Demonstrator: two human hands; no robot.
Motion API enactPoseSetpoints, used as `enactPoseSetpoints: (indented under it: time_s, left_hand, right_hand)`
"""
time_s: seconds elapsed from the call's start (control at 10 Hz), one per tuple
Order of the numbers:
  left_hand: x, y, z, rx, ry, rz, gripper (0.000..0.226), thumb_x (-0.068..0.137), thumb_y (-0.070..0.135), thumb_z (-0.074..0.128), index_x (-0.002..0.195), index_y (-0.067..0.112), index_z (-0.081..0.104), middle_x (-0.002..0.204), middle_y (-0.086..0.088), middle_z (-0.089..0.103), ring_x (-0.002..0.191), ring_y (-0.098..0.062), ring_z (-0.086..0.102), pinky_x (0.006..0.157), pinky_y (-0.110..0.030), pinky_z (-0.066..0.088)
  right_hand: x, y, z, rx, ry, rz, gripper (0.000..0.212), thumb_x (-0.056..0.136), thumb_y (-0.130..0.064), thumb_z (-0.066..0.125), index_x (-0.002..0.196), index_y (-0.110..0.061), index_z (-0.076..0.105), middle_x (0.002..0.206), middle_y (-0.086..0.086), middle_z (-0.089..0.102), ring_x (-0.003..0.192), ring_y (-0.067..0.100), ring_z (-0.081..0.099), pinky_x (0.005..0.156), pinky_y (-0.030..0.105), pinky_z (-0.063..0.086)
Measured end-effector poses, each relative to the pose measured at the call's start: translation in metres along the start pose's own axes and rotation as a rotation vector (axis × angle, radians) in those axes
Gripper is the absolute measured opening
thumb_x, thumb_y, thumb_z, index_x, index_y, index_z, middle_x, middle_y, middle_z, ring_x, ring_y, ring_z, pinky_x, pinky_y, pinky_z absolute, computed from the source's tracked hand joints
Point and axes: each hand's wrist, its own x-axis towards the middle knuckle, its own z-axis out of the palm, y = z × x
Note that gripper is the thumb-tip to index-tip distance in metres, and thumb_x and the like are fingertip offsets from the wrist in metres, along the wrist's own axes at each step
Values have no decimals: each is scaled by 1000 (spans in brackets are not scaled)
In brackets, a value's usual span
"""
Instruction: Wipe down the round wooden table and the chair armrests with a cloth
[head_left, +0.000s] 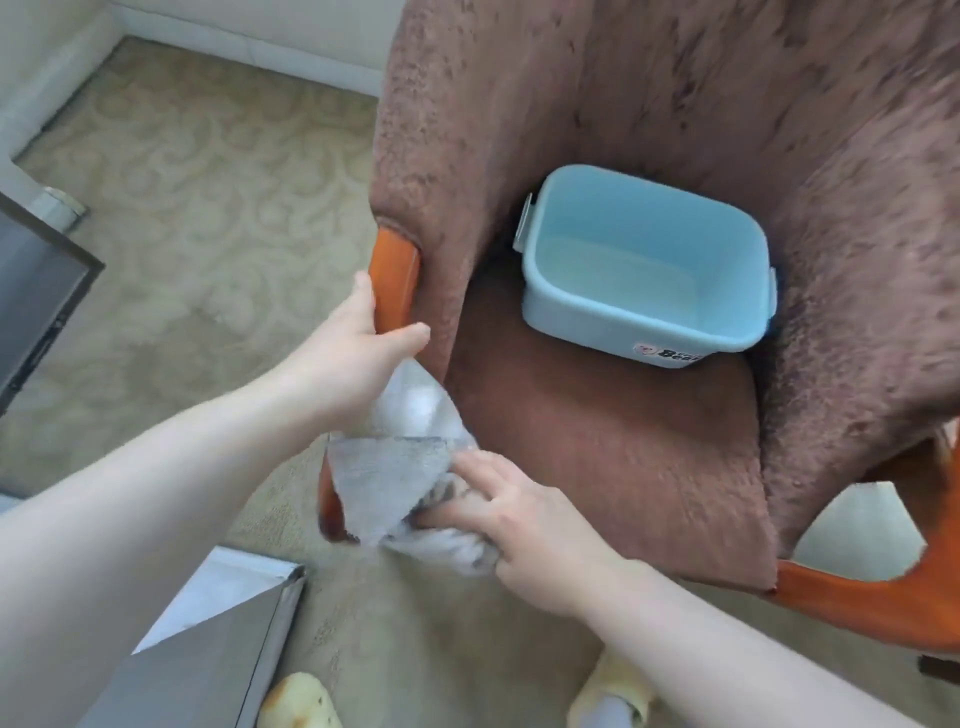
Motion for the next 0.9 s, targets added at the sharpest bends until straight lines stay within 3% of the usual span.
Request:
enactPoseSetpoints:
  time_s: [0.1,0.2,0.3,0.4,0.5,0.6,0.7,0.9]
  left_hand:
    - [-5,38,30,258,75,-130,89,88,41,58,153,21,0,161,-10,-7,148,-28,1,119,-40,8]
    - [-17,78,43,395,-3,-101,79,91,43,51,153,23,8,161,-10,-14,148,-29,-11,117,-40,3]
    - [-25,128,49,518,-52,8,70,94,41,45,153,25,11,161,-8,-12,148,-28,-12,118,-41,4]
    - [-29,193,53,677,-37,124,64,95,39,40,152,26,14,162,-6,-10,148,-29,-11,117,-41,6]
    - [-33,267,45,756,11,238,58,95,33,40,150,24,24,162,-5,4,148,-28,3,116,-40,14]
    - [-46,345,24,678,89,344,46,93,29,44,139,26,45,150,2,40,135,-23,39,108,-37,35]
    - [-70,425,-1,683,140,411,34,92,27,46,124,27,59,134,3,56,121,-21,53,101,-36,43]
    - [-124,564,-48,678,298,520,32,91,22,44,116,19,65,119,0,63,106,-21,59,84,-29,47]
  right_hand:
    - [-15,46,-93,-24,-46,237,74,72,-2,43,128,-49,51,146,-24,39,128,10,45,90,36,48]
    - [-28,60,-182,-56,33,352,72,75,0,45,127,-50,49,136,-23,49,122,8,49,93,36,46]
    - [-37,72,-253,-213,127,437,69,80,-2,46,130,-49,46,137,-20,46,122,14,50,88,36,47]
    - [-43,72,-311,-243,176,514,75,83,-14,57,144,-47,28,156,-15,25,136,16,38,95,36,46]
    - [-56,66,-365,-270,217,551,79,81,-22,61,147,-45,23,160,-11,17,139,17,35,100,38,43]
    - [-81,48,-426,-334,265,521,69,84,-21,58,144,-40,31,154,-9,30,134,20,42,100,39,43]
    - [-115,24,-497,-420,238,526,54,86,-25,57,138,-35,44,143,-4,48,127,21,49,98,37,44]
    - [-183,-39,-636,-518,389,525,40,88,-28,54,129,-30,55,133,-3,57,121,22,55,97,36,47]
